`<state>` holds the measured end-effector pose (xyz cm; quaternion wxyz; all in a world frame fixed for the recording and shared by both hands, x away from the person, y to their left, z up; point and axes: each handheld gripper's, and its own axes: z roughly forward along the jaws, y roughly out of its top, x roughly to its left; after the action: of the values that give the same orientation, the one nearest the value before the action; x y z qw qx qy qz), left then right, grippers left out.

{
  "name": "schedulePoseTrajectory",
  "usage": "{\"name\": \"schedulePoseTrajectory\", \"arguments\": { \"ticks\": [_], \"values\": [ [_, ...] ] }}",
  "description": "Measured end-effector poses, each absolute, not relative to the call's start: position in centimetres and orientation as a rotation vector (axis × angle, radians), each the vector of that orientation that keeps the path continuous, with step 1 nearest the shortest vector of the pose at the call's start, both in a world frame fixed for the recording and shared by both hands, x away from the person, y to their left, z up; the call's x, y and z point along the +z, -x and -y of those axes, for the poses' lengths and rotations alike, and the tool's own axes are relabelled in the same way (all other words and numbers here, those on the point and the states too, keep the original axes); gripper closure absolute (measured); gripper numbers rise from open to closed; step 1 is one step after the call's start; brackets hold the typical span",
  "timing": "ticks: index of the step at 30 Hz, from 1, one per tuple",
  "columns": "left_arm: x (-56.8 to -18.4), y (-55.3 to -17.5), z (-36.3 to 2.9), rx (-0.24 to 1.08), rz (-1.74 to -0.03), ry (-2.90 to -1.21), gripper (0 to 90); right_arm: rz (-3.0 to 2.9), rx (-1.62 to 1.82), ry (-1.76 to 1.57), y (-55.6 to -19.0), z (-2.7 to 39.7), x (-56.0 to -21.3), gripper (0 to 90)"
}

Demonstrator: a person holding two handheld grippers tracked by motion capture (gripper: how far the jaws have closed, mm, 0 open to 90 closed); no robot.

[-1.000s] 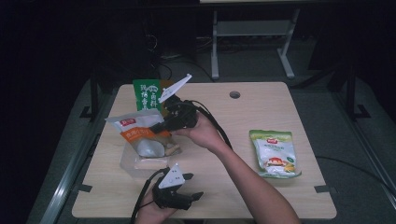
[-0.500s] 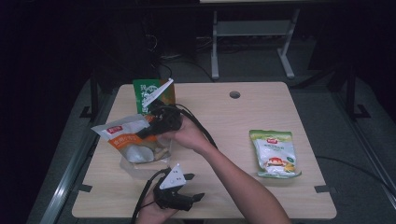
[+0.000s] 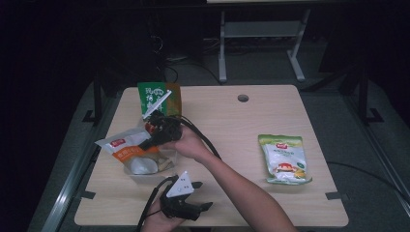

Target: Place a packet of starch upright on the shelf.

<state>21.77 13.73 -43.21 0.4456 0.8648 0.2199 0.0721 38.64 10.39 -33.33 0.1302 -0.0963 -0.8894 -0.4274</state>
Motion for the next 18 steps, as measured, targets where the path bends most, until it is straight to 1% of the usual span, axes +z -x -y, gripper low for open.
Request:
{"name": "schedulePoseTrajectory", "arguments": {
  "ticks": [4, 18],
  "values": [
    [-43.2, -21.8, -13.8, 0.185, -0.539, -2.145, 29.5, 2.559, -1.267, 0.33, -39.0, -9.7, -33.9, 89.8],
    [-43.2, -21.8, -13.8, 0.194, -0.532, -2.159, 29.3, 2.605, -1.225, 0.331, -38.8, -9.6, -34.8, 89.5]
  ]
}}
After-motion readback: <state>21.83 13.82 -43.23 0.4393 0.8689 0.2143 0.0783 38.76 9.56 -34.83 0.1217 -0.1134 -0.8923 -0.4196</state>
